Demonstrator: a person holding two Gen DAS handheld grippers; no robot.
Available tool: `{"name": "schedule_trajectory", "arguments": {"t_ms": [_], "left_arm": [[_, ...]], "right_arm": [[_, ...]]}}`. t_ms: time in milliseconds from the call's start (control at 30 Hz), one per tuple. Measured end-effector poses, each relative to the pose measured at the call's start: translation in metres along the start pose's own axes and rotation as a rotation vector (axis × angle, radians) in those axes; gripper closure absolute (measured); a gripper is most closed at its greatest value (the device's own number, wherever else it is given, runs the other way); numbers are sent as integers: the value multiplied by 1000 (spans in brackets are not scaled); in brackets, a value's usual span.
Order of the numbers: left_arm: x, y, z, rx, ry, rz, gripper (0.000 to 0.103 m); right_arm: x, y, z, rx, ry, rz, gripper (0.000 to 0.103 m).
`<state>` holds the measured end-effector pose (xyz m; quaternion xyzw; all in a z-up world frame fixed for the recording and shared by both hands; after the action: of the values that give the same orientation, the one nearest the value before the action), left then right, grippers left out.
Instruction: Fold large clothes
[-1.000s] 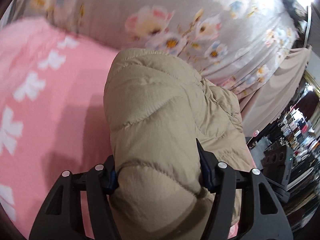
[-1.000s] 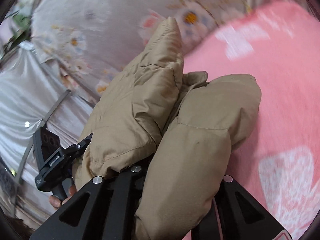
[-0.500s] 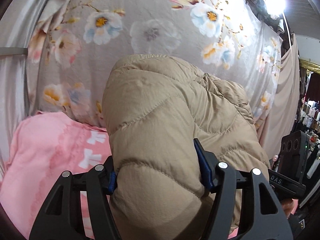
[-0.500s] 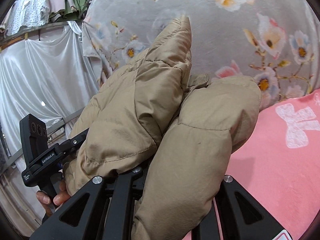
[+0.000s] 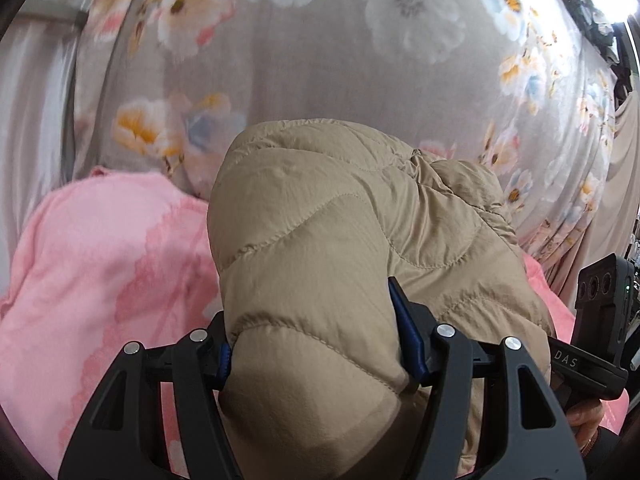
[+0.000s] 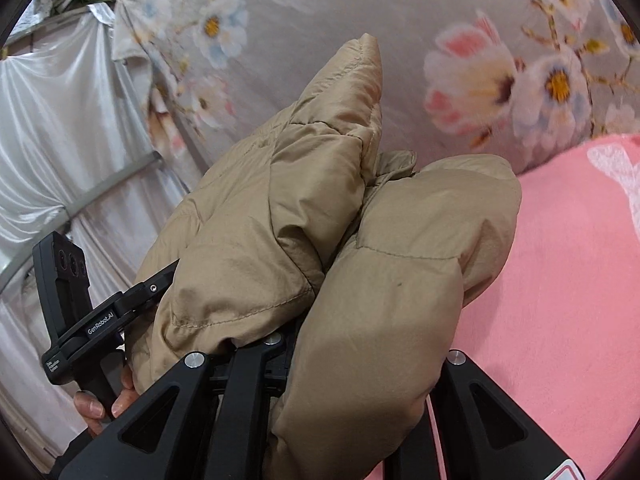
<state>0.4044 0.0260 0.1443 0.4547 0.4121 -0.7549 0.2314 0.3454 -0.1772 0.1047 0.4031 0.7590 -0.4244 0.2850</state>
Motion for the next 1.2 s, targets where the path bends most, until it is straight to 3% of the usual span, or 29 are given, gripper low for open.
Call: {"name": "schedule_trajectory", "arguments": {"t_ms": [300, 700, 767, 900, 967, 1067, 1100, 1167, 1200], "left_arm": [[59, 53, -34, -44, 10, -87, 42], [99, 60, -63, -84, -24, -123, 23], [99, 53, -66, -152, -32, -145, 12], [99, 9, -63, -256, -1, -183, 7], [103, -20, -61, -338, 52, -216, 6], [111, -43, -59, -445, 86, -274, 6], [110, -46, -57, -461, 76, -280, 6], [104, -49, -51, -478, 34, -282, 6], [100, -48, -47, -490, 28, -276, 6]], "right_arm": [[55, 55, 40, 58, 37, -118, 90], [92, 82, 66, 104, 102, -231, 85], [92, 76, 67, 125, 110, -246, 73], [90, 28, 63, 213, 76, -269, 60], [89, -3, 63, 286, 39, -237, 55], [76, -55, 55, 442, -35, -110, 53], [73, -61, 49, 457, -45, -88, 54], [68, -58, 26, 412, -76, -102, 86], [67, -52, 15, 396, -96, -116, 93]]}}
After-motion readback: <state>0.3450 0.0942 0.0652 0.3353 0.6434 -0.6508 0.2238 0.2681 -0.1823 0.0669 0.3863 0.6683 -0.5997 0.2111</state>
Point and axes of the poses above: each gripper's, at about its wrist camera, not at the fingertips, and y roughly the way its jaws point, z to its right, x to its underside, the point moved 8 cm from there along y, roughly the way its jaws point, and after that the axes turned 1 degree about x, right-handed, at the moved point
